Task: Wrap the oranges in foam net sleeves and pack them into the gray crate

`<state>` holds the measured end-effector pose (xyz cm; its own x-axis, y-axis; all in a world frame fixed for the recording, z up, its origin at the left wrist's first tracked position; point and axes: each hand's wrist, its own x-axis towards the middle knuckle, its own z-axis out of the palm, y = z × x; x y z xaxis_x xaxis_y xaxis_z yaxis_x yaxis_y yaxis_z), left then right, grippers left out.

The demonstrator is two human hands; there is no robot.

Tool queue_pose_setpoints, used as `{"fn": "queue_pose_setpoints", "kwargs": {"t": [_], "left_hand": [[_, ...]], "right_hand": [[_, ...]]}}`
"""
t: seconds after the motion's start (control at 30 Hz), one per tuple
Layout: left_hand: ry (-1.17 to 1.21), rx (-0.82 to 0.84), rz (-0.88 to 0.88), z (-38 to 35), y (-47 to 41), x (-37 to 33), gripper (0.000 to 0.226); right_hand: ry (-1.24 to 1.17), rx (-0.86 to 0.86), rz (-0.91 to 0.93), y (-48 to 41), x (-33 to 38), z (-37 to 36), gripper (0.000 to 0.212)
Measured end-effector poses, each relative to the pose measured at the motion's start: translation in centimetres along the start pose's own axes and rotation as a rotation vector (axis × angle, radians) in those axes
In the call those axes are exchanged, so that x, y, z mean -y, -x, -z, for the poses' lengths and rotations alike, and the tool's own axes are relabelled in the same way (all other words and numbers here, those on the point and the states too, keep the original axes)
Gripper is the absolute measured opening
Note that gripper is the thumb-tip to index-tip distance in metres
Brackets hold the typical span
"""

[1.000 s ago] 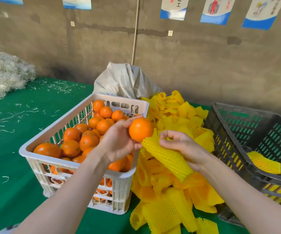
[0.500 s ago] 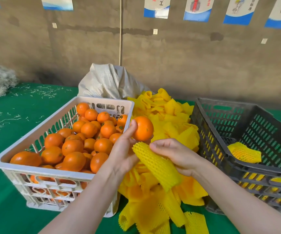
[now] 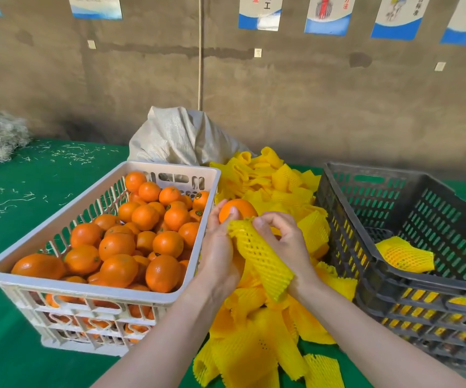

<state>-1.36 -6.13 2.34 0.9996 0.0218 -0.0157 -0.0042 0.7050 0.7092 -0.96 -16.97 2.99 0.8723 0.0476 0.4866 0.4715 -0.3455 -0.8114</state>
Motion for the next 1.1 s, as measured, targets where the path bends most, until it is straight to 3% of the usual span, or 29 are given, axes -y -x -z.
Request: {"fn": "queue_pose_setpoints", "kwargs": {"t": [0.1, 0.2, 0.37, 0.53, 0.7, 0.87, 1.0, 1.1], "left_hand": [[-0.025, 0.065, 0.013, 0.1, 0.5, 0.3, 0.072], [-0.252, 0.103, -0.122, 0.1, 1.0, 0.7, 0.090], [-0.566, -0.091, -0.298, 0.6, 0.2, 0.8, 0.049], [-0.221, -0.036, 0.053, 1.5, -0.4, -0.1, 0.058], [-0.078, -0.067, 0.110, 0.7, -0.5, -0.1, 0.067], [-0.295, -0.142, -0.054, 0.6, -0.7, 0.7, 0.058], [-0.527, -0.199, -0.454, 0.0, -0.1, 1.0, 0.043], [-0.701, -0.235, -0.644, 0.0, 0.0, 1.1, 0.039]], "right_hand": [[-0.069, -0.090, -0.072, -0.1, -0.5, -0.2, 0.020], [-0.135, -0.145, -0.139, 0.1, -0.4, -0.8, 0.018], [-0.139, -0.081, -0.132, 0.9, -0.2, -1.4, 0.028], [-0.330, -0.189, -0.103, 0.2, 0.1, 0.2, 0.022], [-0.308, -0.132, -0.096, -0.2, -0.1, -0.1, 0.025], [-0.296, -0.183, -0.073, -0.2, -0.6, -0.3, 0.026], [-0.479, -0.200, -0.296, -0.6, -0.8, -1.0, 0.025], [-0.723, -0.162, -0.429, -0.6, -1.2, -0.9, 0.020]]}}
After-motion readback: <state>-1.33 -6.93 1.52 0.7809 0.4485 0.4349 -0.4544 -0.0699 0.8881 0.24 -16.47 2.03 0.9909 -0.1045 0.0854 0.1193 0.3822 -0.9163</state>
